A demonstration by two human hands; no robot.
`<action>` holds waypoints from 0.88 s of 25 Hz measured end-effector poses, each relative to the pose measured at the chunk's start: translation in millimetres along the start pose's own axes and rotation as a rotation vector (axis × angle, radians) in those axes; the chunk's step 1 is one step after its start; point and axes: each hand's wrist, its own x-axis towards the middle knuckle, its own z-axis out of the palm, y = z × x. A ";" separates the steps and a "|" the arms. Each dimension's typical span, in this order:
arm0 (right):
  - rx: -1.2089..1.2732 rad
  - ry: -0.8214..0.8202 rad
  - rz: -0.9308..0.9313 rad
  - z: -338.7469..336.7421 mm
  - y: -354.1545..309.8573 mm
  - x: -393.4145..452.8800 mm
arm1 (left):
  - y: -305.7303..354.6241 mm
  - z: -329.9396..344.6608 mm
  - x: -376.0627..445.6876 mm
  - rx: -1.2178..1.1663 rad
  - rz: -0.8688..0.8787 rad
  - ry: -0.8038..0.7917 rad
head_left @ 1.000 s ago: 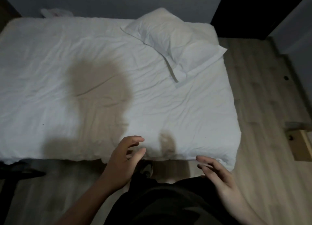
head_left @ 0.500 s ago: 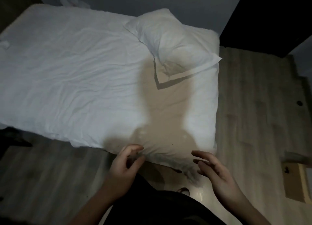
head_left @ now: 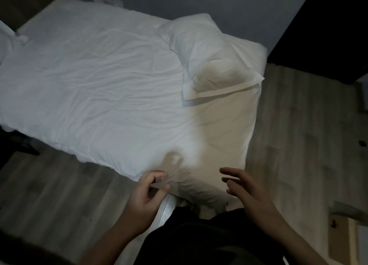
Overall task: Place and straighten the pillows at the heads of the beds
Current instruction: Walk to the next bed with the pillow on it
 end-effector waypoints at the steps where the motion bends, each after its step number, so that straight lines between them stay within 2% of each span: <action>1: 0.009 0.014 0.015 -9.3 2.4 0.1 | 5.2 6.9 4.9 -0.009 -0.008 -0.022; 4: 0.027 0.045 0.028 -45.4 11.6 2.9 | 25.9 32.5 22.1 -0.035 0.002 -0.039; 8: 0.076 0.056 0.070 -108.8 31.6 22.2 | 48.6 83.1 41.6 -0.090 -0.085 0.026; 14: 0.049 -0.136 0.048 -234.3 59.7 81.3 | 89.4 220.1 55.1 -0.117 -0.255 0.117; 19: -0.070 -0.238 0.065 -387.7 72.5 116.3 | 163.5 334.3 69.0 -0.101 -0.264 0.239; 22: -0.091 -0.276 0.027 -445.3 67.4 147.6 | 191.4 377.4 70.1 -0.107 -0.295 0.299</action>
